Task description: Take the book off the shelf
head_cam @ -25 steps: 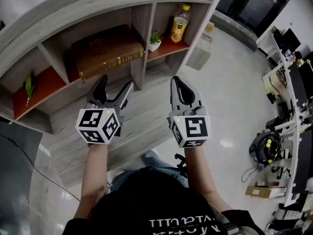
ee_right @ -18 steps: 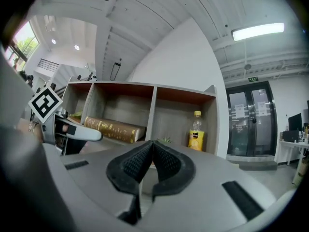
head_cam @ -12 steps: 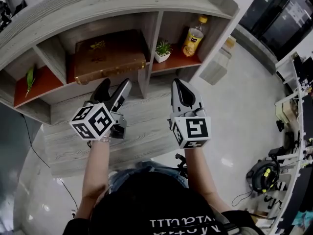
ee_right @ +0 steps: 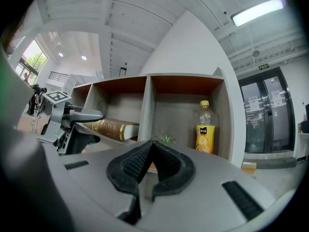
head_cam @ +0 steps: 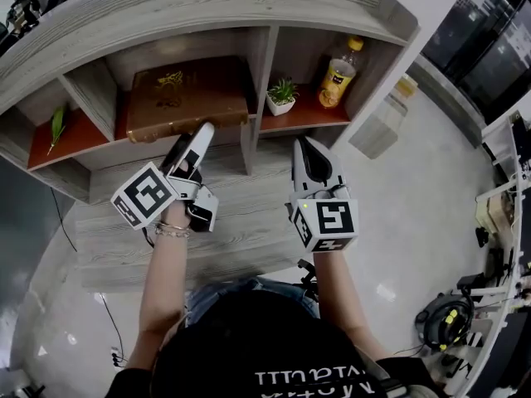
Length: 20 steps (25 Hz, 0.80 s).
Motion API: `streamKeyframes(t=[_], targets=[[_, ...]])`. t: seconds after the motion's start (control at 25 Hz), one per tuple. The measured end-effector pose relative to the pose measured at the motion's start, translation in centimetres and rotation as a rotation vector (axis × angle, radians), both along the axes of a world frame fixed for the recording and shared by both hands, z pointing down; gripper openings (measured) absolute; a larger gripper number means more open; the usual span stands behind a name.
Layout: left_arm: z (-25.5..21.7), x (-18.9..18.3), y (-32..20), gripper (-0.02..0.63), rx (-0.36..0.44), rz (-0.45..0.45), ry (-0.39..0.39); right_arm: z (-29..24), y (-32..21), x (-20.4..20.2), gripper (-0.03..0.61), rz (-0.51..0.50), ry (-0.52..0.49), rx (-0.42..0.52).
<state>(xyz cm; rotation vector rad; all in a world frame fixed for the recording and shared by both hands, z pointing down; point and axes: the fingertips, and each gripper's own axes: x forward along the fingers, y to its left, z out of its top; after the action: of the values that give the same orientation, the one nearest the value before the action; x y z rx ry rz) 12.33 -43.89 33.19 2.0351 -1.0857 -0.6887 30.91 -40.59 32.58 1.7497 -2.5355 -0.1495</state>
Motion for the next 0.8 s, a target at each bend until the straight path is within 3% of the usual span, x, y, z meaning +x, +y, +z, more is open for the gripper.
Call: streamKeyframes(t=[0.32,0.52,0.8], targets=[[-0.7,-1.2,-2.2,0.416,-0.105,-0.085,0.167,-0.2,-0.7,-0.4,0.015,-0.036,-0.006,0.006],[-0.4,-1.8,-3.2,0.416,-0.200,-0.163,0.193,-0.1,-1.0,-0.6,0.015,-0.047,-0.010,0.004],[0.8,-3.5,-4.0,0.414,-0.350,-0.310,0.318,0.1,-0.9,-1.2,0.016,-0.071,-0.007,0.001]])
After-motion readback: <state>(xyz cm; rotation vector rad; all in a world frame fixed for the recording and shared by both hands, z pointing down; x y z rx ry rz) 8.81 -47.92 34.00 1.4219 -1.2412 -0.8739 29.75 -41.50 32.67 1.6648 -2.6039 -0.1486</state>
